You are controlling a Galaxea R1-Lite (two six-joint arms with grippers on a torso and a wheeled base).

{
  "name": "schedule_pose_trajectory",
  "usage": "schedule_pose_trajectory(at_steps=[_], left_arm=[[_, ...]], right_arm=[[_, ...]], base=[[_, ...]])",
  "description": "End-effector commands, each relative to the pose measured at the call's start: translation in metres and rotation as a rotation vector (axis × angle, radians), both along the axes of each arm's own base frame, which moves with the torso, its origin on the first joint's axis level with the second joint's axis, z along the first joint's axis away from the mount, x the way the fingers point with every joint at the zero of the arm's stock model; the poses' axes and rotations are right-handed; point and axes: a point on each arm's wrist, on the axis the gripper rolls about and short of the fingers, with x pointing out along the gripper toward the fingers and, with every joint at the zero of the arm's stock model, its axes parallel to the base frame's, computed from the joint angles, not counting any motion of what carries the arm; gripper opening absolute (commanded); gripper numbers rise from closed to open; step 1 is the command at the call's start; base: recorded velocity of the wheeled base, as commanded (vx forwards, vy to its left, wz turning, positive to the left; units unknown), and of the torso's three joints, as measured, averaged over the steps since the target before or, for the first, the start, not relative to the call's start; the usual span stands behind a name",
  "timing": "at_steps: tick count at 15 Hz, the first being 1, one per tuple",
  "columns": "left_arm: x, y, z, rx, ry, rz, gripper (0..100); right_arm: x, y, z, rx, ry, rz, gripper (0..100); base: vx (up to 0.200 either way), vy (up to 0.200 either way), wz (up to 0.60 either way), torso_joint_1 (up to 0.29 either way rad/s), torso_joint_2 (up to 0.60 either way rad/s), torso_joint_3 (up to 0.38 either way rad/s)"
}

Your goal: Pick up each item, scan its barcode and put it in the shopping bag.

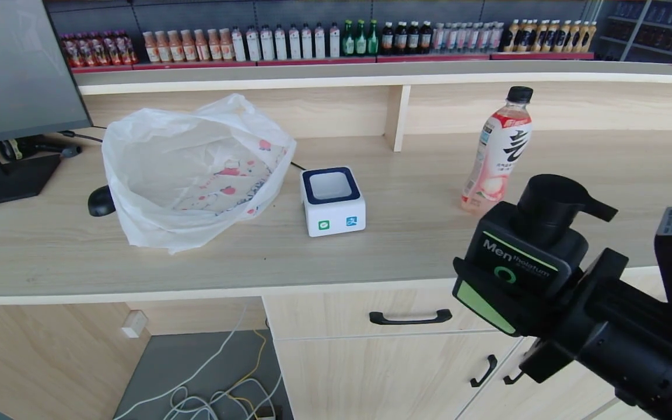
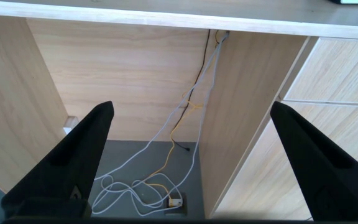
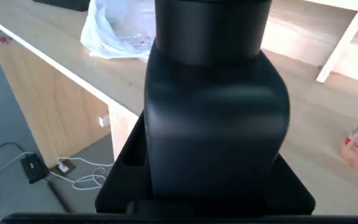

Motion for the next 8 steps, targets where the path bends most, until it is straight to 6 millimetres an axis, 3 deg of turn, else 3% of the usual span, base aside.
schedule_pose_trajectory(at_steps=[1, 2, 4, 8], left_arm=[[0.0, 0.0, 0.0, 0.0, 0.0, 0.0, 100], [0.0, 0.0, 0.0, 0.0, 0.0, 0.0, 100], [0.0, 0.0, 0.0, 0.0, 0.0, 0.0, 100], [0.0, 0.0, 0.0, 0.0, 0.0, -0.002, 100]], right_arm=[[-0.019, 0.019, -0.001, -0.087, -0.076, 0.114, 0], [-0.019, 0.019, -0.001, -0.09, -0.079, 0.115, 0], [-0.04, 0.035, 0.0, -0.152, -0.182, 0.222, 0], [-0.044, 0.037, -0.002, -0.155, -0.249, 0.279, 0]], base=[[0.0, 0.0, 0.0, 0.0, 0.0, 0.0], [0.0, 0.0, 0.0, 0.0, 0.0, 0.0], [0.0, 0.0, 0.0, 0.0, 0.0, 0.0], [0.0, 0.0, 0.0, 0.0, 0.0, 0.0]])
